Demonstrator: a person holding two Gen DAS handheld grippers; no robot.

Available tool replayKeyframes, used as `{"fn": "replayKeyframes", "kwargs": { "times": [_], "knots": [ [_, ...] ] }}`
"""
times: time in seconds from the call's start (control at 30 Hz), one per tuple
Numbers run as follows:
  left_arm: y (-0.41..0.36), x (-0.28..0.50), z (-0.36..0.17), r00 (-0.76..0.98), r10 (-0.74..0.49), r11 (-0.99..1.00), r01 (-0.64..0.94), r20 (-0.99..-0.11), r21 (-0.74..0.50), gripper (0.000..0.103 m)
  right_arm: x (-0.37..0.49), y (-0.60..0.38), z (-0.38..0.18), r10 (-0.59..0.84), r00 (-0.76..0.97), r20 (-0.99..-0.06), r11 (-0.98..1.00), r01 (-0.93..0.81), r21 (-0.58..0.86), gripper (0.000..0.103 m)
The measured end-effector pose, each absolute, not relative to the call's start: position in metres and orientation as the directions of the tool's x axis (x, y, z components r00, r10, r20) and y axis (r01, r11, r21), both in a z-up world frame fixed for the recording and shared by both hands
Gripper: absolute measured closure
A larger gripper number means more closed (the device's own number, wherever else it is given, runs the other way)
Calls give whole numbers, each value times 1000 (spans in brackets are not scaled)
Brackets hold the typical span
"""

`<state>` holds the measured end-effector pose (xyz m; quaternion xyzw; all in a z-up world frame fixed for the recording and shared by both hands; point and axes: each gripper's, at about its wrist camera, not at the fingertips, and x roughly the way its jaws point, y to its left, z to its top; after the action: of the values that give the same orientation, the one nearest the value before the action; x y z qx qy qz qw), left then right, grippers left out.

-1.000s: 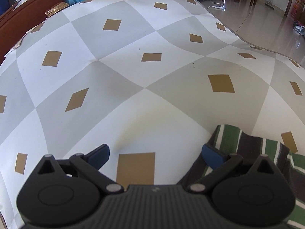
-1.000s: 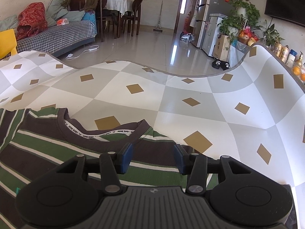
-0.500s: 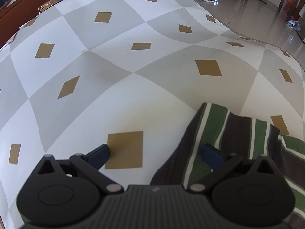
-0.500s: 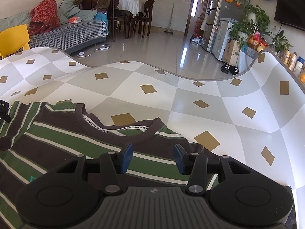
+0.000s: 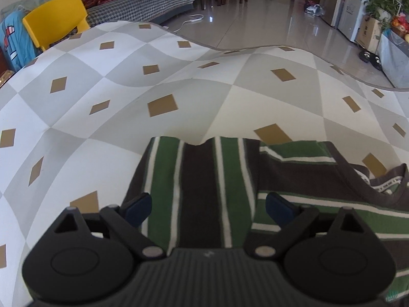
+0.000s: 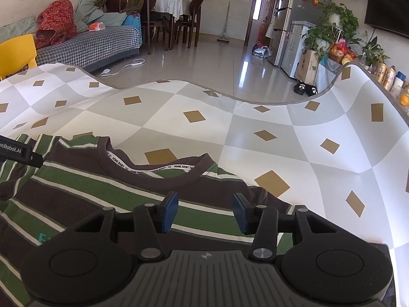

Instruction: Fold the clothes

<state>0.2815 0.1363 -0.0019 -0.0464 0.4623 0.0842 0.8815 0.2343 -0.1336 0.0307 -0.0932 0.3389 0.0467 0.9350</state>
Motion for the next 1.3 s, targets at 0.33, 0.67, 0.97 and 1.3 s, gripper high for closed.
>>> {"fn": "replayKeyframes", "kwargs": {
  "times": [0.33,0.67,0.97,1.3],
  "knots": [
    [99,268,7,584,10,998,-62,-812,-32,2,234,-141,31,14,759,-651,986,-119,-118,59],
    [203,261,20,525,116,928,-359,-843,-96,4,225,-108,38,175,737,-653,967,-252,-25,60],
    [258,244,36,508,134,883,-452,-851,-130,13,196,-39,44,371,672,-641,892,-450,44,69],
    [293,223,41,488,124,877,-461,-864,-134,13,162,34,37,493,572,-656,786,-616,53,71]
  ]
}}
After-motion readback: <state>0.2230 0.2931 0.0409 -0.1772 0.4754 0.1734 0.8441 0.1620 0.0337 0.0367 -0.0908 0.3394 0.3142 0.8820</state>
